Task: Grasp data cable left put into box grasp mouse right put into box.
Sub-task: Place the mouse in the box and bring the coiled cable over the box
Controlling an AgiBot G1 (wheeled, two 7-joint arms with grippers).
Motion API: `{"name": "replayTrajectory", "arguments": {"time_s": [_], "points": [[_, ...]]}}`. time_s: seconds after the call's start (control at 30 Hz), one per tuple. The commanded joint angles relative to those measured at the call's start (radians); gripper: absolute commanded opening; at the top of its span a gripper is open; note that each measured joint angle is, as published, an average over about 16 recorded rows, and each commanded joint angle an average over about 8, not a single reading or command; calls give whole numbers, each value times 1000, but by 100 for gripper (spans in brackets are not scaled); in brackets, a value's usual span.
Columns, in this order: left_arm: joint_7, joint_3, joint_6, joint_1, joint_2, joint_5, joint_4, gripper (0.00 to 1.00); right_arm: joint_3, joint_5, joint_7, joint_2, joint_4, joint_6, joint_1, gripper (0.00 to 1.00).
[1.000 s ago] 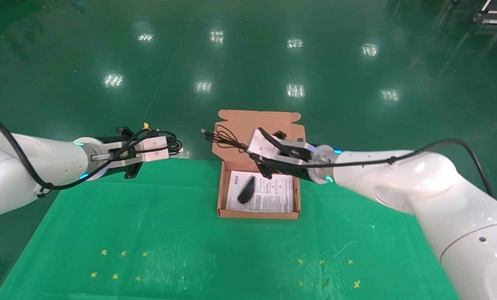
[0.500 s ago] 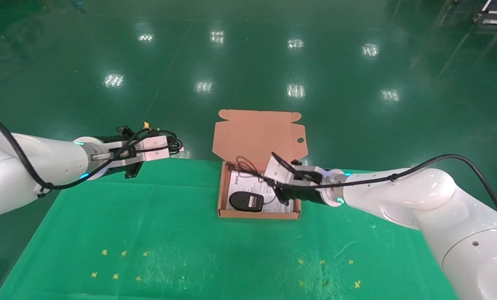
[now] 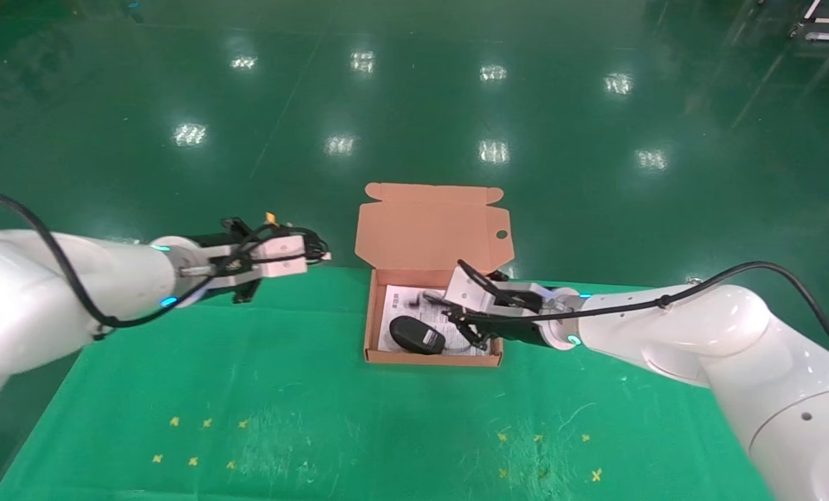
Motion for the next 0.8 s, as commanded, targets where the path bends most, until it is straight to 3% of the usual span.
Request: {"name": "replayTrajectory", "arguments": {"time_s": [0.03, 0.5, 0.8], "points": [[6, 5, -10, 4, 13, -3, 7, 0, -2, 0, 4, 7, 5, -2, -1, 100], [78, 80, -269, 69, 202, -11, 215, 0, 4, -32, 128, 207, 192, 16, 8, 100], [77, 239, -407, 50, 233, -136, 293, 0, -13, -97, 308, 355, 426, 13, -22, 100]]}}
